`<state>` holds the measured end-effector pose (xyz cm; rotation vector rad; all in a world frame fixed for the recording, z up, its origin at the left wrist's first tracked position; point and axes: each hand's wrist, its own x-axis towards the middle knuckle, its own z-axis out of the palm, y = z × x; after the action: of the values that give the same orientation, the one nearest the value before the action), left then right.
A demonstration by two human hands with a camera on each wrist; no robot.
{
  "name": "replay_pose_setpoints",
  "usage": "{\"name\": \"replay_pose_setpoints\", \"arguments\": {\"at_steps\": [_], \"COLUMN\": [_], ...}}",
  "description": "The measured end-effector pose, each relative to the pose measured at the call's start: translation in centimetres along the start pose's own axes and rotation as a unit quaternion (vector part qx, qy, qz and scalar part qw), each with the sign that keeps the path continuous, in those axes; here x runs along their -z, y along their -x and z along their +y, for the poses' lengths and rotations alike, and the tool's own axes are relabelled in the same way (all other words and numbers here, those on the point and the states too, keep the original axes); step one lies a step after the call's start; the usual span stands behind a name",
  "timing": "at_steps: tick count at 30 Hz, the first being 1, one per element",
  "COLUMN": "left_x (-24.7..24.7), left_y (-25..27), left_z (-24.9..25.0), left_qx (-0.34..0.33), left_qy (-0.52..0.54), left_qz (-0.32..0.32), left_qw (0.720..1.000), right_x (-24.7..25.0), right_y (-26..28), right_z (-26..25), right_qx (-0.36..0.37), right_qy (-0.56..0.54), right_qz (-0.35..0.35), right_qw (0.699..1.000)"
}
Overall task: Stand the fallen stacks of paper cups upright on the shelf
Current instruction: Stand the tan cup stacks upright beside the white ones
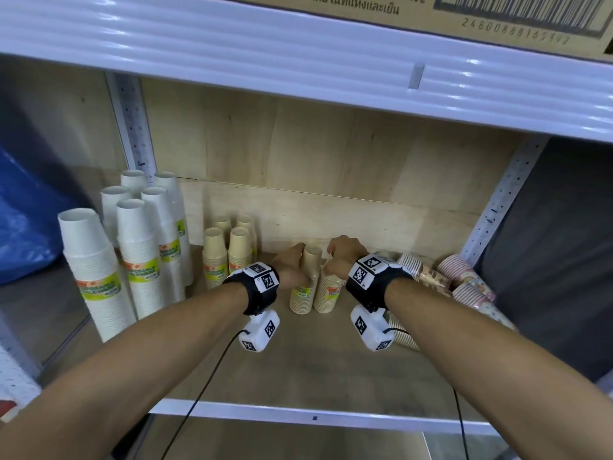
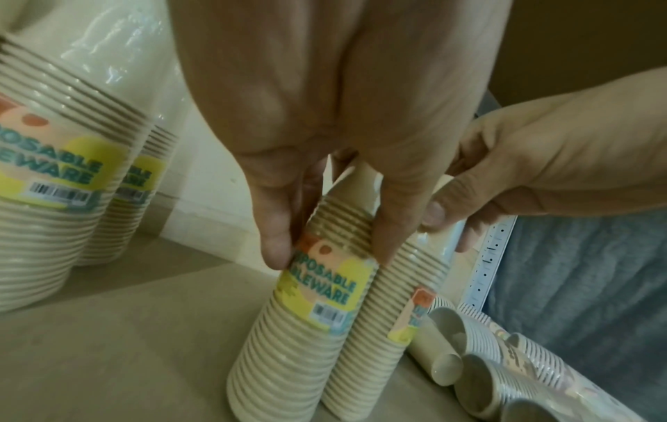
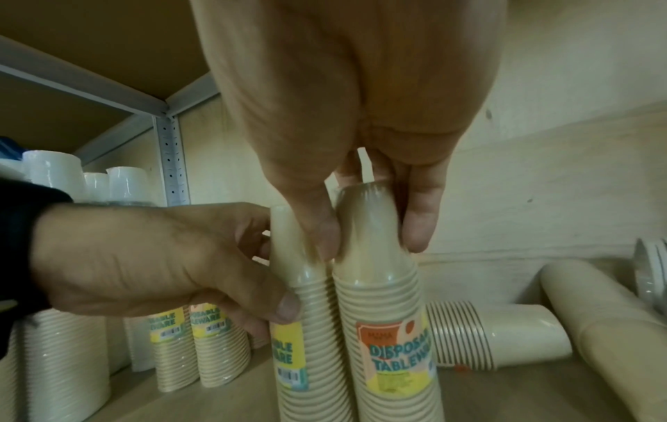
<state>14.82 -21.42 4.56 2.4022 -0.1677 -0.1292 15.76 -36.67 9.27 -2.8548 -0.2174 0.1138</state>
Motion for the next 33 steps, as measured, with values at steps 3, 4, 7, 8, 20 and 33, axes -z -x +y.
{"name": "replay_pose_setpoints", "arguments": {"at_steps": [3,4,7,8,20,33], "left_x": [1.0,1.4,2.4,2.7,3.3,3.3], "left_y": [-0.1,-0.2,-0.2,-0.2,-0.2,-0.1], "left_z": [0.7,1.0,2.2,2.6,2.5,2.6], "left_qx": [-0.018,-0.021,-0.037,-0.045,-0.049,-0.065], "left_qy": [0.006,0.015,0.026,0.011,-0.070,-0.083], "left_qz": [-0.012,-0.009,-0.007,-0.012,0.029,0.021], "left_qw": [1.000,1.000,0.999,0.999,0.996,0.994], "right_x": [0.6,0.8,1.2,1.2,1.0,1.4], "right_y": [0.1,0.2,0.4,0.4,0.2,0.6], "right_z": [-0.2,-0.3,-0.4,-0.4,0.1,-0.5], "right_qx": [0.015,0.016,0.028,0.034,0.037,0.035], "right_qy": [0.006,0.008,0.002,0.003,0.025,0.019], "right_qz": [0.017,0.025,0.044,0.048,0.046,0.046], "right_qw": [1.000,1.000,0.999,0.998,0.998,0.998]}}
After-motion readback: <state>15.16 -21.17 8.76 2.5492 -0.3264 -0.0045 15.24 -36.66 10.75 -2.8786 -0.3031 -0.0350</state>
